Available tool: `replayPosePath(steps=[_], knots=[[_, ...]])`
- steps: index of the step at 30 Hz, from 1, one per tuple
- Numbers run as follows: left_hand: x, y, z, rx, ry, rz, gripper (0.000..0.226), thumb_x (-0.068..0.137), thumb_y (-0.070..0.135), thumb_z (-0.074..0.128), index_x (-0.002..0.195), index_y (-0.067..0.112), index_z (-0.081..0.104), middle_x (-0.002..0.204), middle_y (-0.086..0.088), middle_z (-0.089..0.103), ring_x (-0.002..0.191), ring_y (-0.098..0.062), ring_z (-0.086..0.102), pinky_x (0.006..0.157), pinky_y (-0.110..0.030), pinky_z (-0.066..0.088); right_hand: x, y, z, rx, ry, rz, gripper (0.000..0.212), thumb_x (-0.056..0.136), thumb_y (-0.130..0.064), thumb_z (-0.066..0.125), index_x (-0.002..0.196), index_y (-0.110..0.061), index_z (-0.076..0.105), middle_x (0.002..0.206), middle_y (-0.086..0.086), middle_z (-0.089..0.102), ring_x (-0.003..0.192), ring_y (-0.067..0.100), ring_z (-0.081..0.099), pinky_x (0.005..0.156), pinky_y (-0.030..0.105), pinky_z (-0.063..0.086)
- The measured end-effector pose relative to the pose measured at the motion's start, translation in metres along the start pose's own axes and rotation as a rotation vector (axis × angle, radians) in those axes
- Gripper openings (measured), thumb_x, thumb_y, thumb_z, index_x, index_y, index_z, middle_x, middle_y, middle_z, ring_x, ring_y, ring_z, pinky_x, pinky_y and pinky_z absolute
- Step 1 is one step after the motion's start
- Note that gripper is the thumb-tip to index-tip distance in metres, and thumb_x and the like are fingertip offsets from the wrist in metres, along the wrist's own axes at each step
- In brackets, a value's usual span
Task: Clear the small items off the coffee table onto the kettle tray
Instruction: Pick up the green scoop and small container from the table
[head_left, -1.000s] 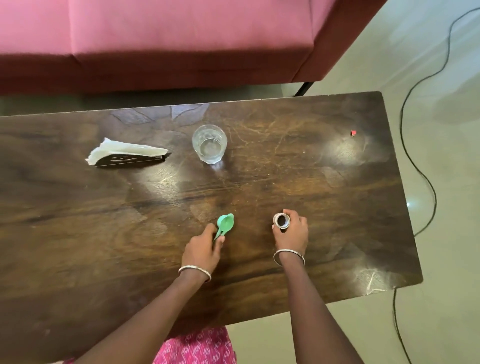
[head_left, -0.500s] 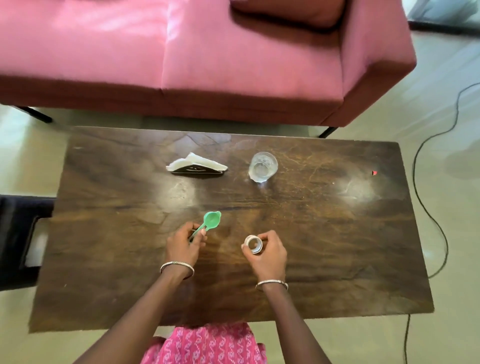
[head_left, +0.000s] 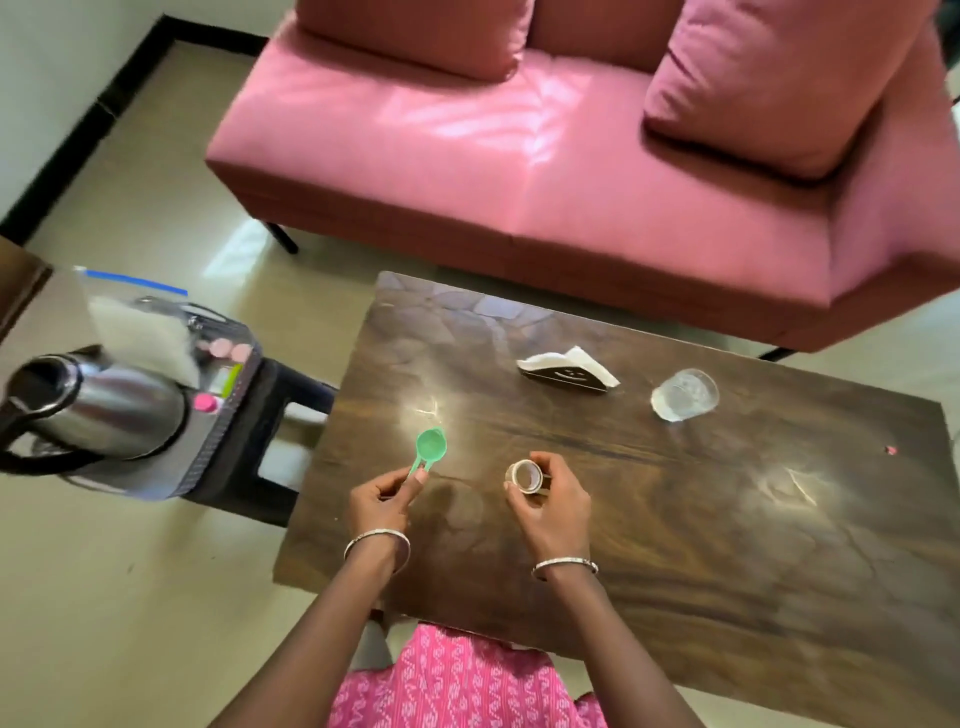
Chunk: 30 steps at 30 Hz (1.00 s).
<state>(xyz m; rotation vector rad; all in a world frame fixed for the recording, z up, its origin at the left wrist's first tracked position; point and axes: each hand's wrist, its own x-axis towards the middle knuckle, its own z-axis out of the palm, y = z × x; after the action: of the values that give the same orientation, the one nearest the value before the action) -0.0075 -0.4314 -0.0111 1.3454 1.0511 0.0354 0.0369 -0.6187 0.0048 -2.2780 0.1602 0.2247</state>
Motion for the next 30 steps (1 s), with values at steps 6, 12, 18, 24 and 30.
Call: replayPosePath(steps=[6, 12, 18, 24, 30], knots=[[0.036, 0.013, -0.109, -0.016, 0.17, -0.058, 0.021, 0.078, 0.017, 0.079, 0.099, 0.012, 0.076, 0.07, -0.004, 0.069, 0.051, -0.013, 0.05, 0.047, -0.023, 0.047, -0.019, -0.074, 0.078, 0.004, -0.113, -0.068, 0.033, 0.071, -0.024, 0.08, 0.1, -0.023, 0.063, 0.085, -0.009, 0.069, 0.077, 0.012, 0.067, 0.075, 0.031, 0.056], [0.088, 0.013, -0.204, 0.132, 0.275, -0.036, 0.025, 0.081, 0.005, 0.074, 0.105, 0.004, 0.073, 0.087, -0.011, 0.074, 0.057, -0.022, 0.062, 0.047, -0.011, 0.05, -0.038, -0.135, 0.159, -0.039, -0.243, -0.183, 0.026, 0.074, -0.028, 0.073, 0.097, -0.027, 0.06, 0.084, -0.014, 0.065, 0.073, 0.004, 0.061, 0.068, 0.021, 0.049], [0.141, 0.015, -0.273, 0.187, 0.402, -0.078, 0.018, 0.074, 0.003, 0.079, 0.092, 0.004, 0.075, 0.08, -0.016, 0.073, 0.064, -0.03, 0.066, 0.074, -0.039, 0.06, -0.04, -0.177, 0.23, -0.104, -0.301, -0.246, 0.024, 0.077, -0.033, 0.07, 0.098, -0.028, 0.06, 0.089, -0.015, 0.061, 0.078, 0.006, 0.057, 0.067, 0.017, 0.042], [0.203, 0.009, -0.314, 0.125, 0.456, -0.118, 0.015, 0.075, 0.002, 0.078, 0.089, 0.002, 0.072, 0.078, -0.022, 0.072, 0.054, -0.025, 0.059, 0.072, -0.04, 0.057, -0.025, -0.201, 0.289, -0.16, -0.357, -0.264, 0.031, 0.08, -0.028, 0.074, 0.108, -0.018, 0.064, 0.101, -0.001, 0.067, 0.087, 0.015, 0.062, 0.072, 0.018, 0.044], [0.254, -0.002, -0.317, 0.013, 0.427, -0.229, 0.012, 0.078, 0.0, 0.075, 0.09, -0.001, 0.072, 0.08, -0.021, 0.07, 0.05, -0.022, 0.057, 0.067, -0.037, 0.056, -0.002, -0.223, 0.34, -0.148, -0.397, -0.288, 0.031, 0.079, -0.023, 0.075, 0.107, -0.016, 0.062, 0.1, 0.001, 0.065, 0.086, 0.018, 0.063, 0.076, 0.04, 0.059]])
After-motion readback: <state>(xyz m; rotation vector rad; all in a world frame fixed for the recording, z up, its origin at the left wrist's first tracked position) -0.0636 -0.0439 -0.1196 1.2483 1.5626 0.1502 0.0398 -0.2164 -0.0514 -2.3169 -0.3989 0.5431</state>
